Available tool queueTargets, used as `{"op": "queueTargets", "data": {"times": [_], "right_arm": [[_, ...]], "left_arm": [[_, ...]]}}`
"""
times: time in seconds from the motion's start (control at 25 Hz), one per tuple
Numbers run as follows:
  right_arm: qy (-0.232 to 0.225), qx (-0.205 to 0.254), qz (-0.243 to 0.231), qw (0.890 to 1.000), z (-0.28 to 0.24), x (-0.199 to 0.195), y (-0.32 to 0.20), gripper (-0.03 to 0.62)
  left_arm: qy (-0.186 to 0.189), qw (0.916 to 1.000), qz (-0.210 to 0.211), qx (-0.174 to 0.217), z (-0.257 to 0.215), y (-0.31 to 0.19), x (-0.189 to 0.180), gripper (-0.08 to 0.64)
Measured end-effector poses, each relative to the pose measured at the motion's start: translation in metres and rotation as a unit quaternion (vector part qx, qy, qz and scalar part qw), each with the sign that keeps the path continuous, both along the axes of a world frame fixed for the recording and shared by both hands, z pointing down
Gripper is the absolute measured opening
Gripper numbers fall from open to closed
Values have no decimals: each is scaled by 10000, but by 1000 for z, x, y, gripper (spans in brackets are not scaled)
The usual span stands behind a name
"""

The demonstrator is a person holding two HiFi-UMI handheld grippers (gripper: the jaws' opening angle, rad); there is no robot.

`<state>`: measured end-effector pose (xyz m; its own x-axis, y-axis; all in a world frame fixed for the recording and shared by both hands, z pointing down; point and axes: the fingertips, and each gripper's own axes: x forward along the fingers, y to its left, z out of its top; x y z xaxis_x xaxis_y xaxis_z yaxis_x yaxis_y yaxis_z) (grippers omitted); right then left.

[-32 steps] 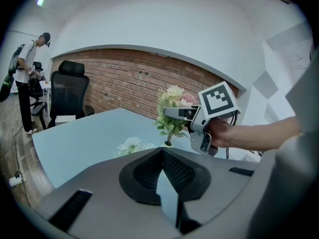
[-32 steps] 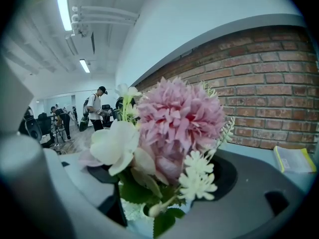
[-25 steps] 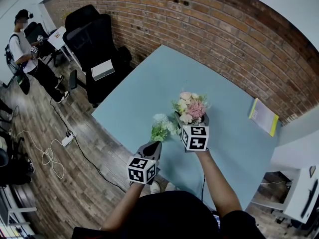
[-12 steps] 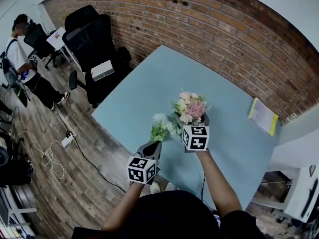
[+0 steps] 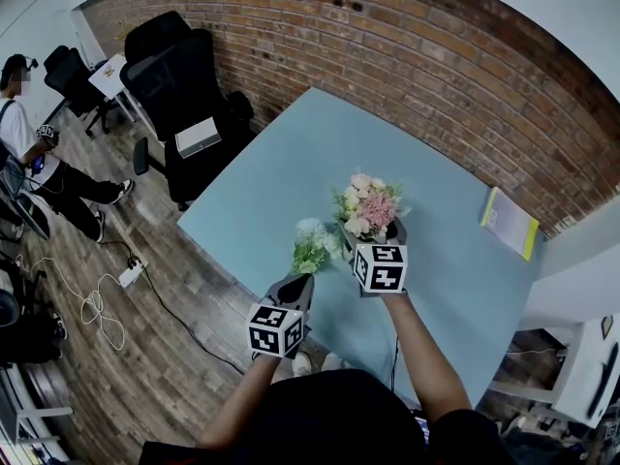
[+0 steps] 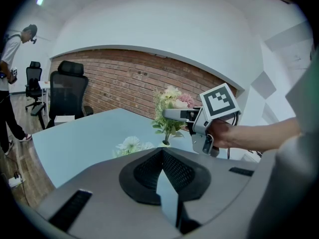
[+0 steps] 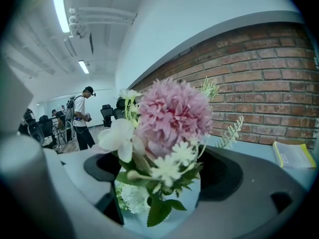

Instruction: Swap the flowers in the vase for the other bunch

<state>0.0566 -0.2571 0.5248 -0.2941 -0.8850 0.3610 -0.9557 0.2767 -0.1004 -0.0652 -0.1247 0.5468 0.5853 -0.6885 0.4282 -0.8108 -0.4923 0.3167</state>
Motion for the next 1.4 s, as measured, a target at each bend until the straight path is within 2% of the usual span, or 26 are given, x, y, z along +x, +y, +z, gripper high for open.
{"op": "queueTargets", "data": {"times": [0.96, 1.4], "right_arm": [[102, 74, 173, 9998, -15, -1, 42, 434], [48, 374, 82, 9993, -40, -11, 64, 433]], "left_arm": [[81, 9996, 258, 115, -6, 30, -6, 8], [145, 9993, 260, 215, -14, 38, -23, 8]]}}
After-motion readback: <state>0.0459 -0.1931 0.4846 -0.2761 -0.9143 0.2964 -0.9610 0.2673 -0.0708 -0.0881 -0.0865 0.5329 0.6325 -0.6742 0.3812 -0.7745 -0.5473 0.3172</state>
